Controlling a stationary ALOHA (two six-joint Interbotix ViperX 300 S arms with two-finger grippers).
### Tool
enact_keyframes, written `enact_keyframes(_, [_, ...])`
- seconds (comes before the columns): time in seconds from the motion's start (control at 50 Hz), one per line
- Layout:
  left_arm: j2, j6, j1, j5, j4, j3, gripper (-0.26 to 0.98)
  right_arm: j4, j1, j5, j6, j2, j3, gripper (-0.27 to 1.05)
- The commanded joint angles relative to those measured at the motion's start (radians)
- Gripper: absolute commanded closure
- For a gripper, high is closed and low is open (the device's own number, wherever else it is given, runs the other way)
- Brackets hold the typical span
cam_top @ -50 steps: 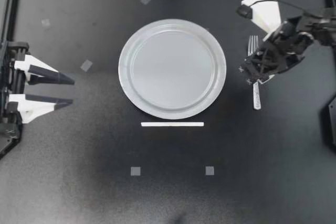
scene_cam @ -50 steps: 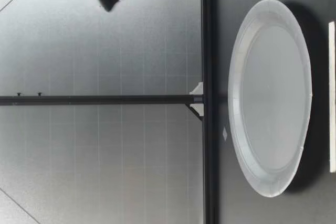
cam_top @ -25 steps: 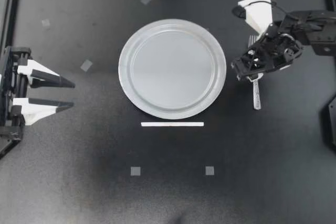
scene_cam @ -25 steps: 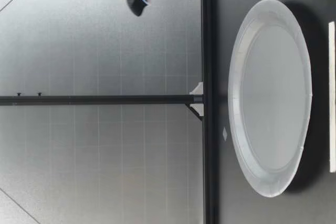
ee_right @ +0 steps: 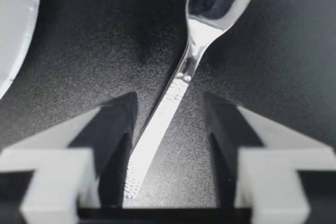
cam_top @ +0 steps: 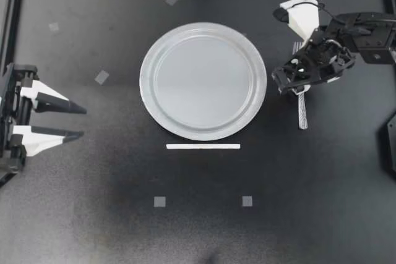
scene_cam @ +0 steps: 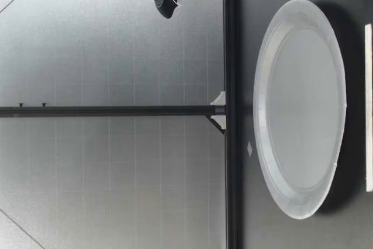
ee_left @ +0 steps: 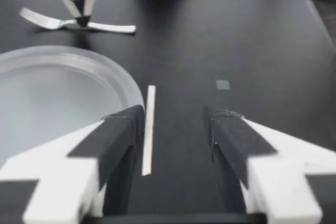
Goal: Pick up the fork and place it on the plate.
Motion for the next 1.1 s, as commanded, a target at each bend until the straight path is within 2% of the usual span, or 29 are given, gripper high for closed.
enact_keyframes(0.0, [0.005,0.002,-0.015,-0.021,-0.002,-0.006,0.27,-0.002,-0.012,-0.005,0.0,-0.005,-0.023,0.32])
enact_keyframes(0.34, [0.002,0.002,-0.017,-0.046,0.0,0.017,0.27,-0.002,-0.012,-0.008,0.002,0.025,-0.023,0.38])
enact_keyframes(0.64, [0.002,0.002,-0.018,-0.054,-0.002,0.035,0.27,0.002,-0.008,-0.017,-0.005,-0.02,-0.048,0.76])
enact_keyframes(0.74, [0.002,-0.009,-0.017,-0.109,0.0,0.049,0.27,0.002,0.014,-0.017,-0.017,-0.121,-0.138,0.77])
enact_keyframes(0.9, [0.037,-0.017,-0.017,-0.33,-0.002,0.067,0.25,-0.002,0.104,-0.155,-0.175,-0.256,-0.38,0.77])
enact_keyframes(1.0, [0.091,-0.017,-0.017,-0.44,-0.002,0.046,0.16,0.0,0.199,-0.348,-0.348,-0.282,-0.5,0.77])
enact_keyframes(1.08, [0.146,-0.018,-0.018,-0.549,-0.002,0.014,-0.01,0.0,0.29,-0.535,-0.506,-0.279,-0.541,0.77])
